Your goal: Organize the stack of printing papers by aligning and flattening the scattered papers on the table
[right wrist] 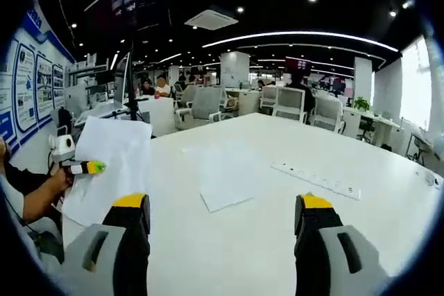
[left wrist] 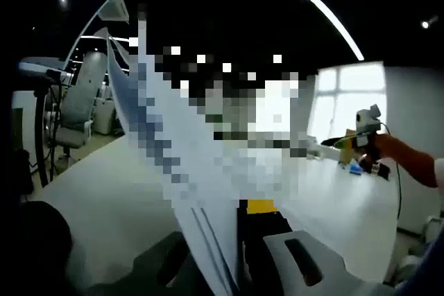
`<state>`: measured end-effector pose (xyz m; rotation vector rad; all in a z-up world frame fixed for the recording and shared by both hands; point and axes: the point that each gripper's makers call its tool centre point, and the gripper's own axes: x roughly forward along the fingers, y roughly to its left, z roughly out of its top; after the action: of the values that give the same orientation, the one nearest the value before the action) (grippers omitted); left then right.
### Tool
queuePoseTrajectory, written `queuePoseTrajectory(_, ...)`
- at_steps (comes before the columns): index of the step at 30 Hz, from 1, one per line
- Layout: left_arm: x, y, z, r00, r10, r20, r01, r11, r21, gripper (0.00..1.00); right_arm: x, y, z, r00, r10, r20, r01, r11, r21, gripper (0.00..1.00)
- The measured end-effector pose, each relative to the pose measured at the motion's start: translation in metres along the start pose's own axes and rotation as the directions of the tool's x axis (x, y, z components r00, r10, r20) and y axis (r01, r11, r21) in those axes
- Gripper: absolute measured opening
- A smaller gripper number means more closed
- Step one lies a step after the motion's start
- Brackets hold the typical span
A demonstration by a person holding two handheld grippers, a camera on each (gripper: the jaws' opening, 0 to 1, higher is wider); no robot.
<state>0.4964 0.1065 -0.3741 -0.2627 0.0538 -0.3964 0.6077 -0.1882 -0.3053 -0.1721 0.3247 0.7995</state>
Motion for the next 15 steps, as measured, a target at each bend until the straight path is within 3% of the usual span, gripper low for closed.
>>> queuePoseTrajectory(15, 0.001, -0.001, -0.005, 1.000, -0.003, -0.015, 0.002, 1.000, -0.013, 0.07, 0.020, -0.004, 0.001, 0.999, -0.013, -0.041, 0.011, 0.998, -0.056, 0.89)
